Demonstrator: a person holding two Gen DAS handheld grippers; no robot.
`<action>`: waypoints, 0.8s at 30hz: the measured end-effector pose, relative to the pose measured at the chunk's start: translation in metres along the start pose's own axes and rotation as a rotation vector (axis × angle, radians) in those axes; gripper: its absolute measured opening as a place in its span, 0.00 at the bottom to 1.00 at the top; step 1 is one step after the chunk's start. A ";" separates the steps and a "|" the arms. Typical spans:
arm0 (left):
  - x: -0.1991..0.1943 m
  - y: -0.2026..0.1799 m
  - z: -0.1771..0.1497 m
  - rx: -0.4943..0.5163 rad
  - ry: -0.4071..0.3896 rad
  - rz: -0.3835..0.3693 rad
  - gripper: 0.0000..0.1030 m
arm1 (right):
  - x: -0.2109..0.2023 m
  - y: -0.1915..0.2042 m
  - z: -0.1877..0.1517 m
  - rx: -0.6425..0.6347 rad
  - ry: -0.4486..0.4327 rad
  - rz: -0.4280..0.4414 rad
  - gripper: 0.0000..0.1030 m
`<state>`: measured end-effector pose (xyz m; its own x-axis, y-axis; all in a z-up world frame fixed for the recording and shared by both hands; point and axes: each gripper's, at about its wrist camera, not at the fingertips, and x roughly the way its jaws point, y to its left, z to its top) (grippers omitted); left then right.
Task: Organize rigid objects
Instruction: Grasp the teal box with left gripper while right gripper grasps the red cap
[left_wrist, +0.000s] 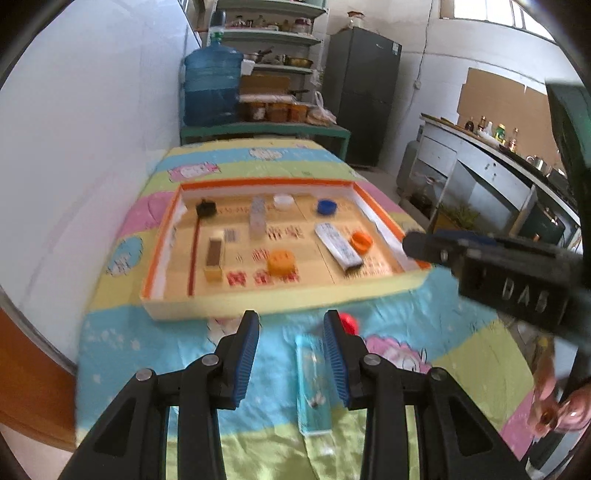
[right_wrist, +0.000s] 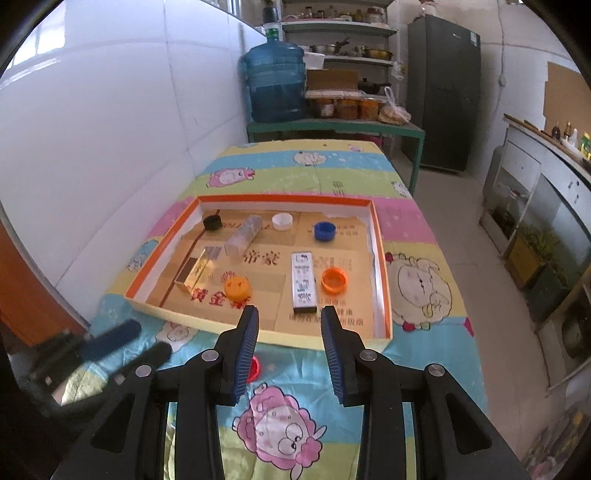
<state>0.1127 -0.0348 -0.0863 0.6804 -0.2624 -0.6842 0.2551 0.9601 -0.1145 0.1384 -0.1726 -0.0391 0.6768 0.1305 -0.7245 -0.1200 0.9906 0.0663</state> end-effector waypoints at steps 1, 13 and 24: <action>0.003 -0.002 -0.004 0.003 0.007 -0.001 0.35 | 0.001 0.000 -0.002 0.002 0.003 0.000 0.35; 0.028 -0.020 -0.027 0.073 0.070 -0.004 0.35 | 0.009 -0.007 -0.010 0.018 0.027 0.007 0.35; 0.038 -0.021 -0.034 0.090 0.107 0.006 0.22 | 0.015 -0.012 -0.017 0.031 0.040 0.017 0.35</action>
<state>0.1094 -0.0615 -0.1345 0.6065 -0.2402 -0.7579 0.3151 0.9478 -0.0482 0.1374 -0.1832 -0.0627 0.6451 0.1458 -0.7501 -0.1077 0.9892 0.0997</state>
